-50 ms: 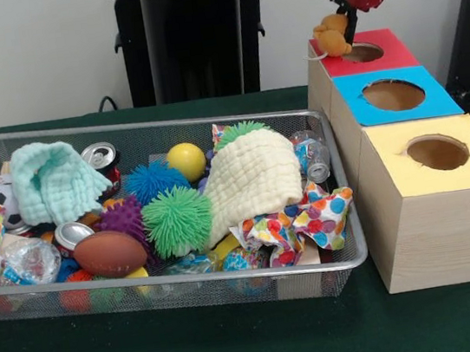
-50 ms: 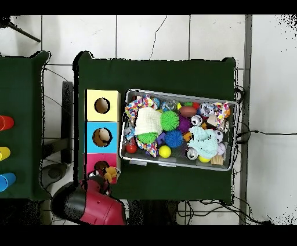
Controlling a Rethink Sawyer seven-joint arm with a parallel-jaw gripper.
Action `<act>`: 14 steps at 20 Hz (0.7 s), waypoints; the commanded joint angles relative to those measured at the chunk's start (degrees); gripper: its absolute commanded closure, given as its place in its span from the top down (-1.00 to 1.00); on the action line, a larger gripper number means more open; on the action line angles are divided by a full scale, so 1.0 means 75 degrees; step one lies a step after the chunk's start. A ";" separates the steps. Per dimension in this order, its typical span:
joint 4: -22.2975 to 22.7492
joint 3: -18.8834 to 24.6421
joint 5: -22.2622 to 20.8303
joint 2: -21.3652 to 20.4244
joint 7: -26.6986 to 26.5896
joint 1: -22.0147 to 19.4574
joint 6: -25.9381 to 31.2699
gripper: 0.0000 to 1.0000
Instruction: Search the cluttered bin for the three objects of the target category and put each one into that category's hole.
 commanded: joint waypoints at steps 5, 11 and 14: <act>-0.1675 0.0457 -0.0209 0.0707 0.0844 -0.0487 0.0441 -1.00; -0.2192 0.0301 -0.0295 0.0962 0.1173 -0.0244 0.0901 -1.00; -0.2403 0.0186 -0.0294 0.1087 0.1371 -0.0092 0.1114 -1.00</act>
